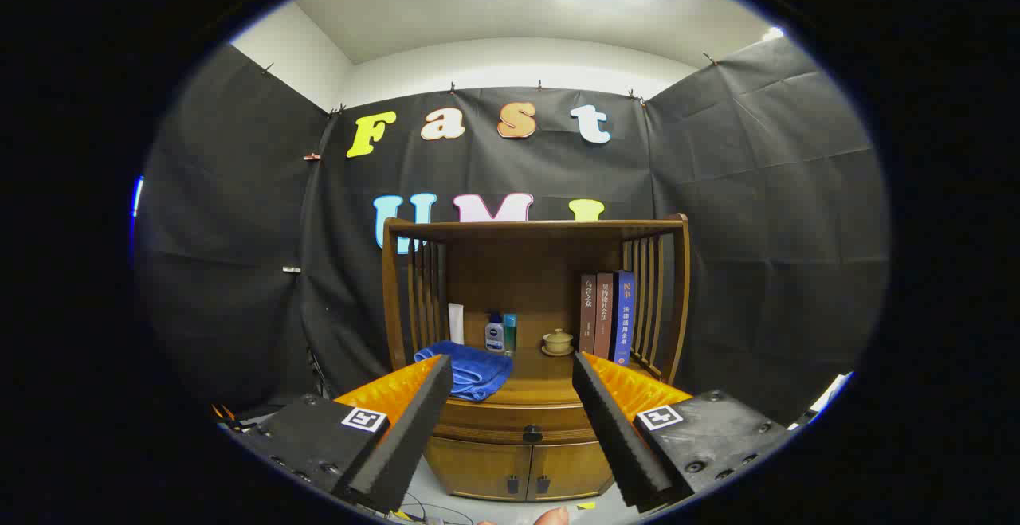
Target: Pull open the drawer, take out the items inside it, and place them on the countertop above the cabinet.
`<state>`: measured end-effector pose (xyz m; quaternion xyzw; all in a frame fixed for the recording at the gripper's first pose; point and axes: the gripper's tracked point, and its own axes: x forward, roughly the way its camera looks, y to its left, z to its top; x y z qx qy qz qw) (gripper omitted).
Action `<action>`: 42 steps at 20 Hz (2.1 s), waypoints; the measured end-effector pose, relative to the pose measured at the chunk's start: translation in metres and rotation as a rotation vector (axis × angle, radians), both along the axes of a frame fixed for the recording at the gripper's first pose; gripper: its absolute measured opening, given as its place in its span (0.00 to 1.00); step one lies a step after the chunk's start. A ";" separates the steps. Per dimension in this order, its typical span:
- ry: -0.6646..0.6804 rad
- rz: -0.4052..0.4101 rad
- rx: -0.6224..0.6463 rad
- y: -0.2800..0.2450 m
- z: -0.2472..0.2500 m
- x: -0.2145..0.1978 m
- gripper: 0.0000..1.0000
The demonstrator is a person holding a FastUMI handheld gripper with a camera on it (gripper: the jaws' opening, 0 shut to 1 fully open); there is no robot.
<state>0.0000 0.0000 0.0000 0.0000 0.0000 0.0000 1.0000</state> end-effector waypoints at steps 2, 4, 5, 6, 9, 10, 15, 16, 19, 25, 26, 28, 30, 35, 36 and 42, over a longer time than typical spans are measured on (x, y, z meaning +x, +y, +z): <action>0.004 -0.002 0.005 -0.002 -0.002 0.000 0.98; 0.007 -0.008 0.009 -0.005 -0.002 0.000 0.98; 0.008 -0.011 0.009 -0.006 -0.002 -0.001 0.98; 0.007 -0.012 0.009 -0.007 -0.002 0.000 0.98; 0.005 -0.010 0.004 -0.005 0.000 0.000 0.98; 0.005 -0.011 0.002 -0.006 0.000 -0.001 0.98; 0.005 -0.006 -0.003 -0.004 0.001 -0.002 0.98; 0.004 -0.007 -0.004 -0.004 0.002 -0.002 0.98; 0.000 -0.009 -0.004 -0.003 0.003 0.000 0.98; -0.005 0.006 0.003 0.004 -0.022 0.028 0.98; -0.008 0.007 0.000 0.005 -0.032 0.040 0.98; 0.008 0.016 0.010 0.006 -0.063 0.064 0.98; 0.034 0.016 0.033 0.008 -0.098 0.090 0.98; 0.127 -0.042 -0.019 -0.007 -0.205 0.147 0.99; 0.135 -0.055 -0.017 -0.013 -0.220 0.155 0.99; 0.216 -0.102 0.021 -0.036 -0.304 0.191 0.99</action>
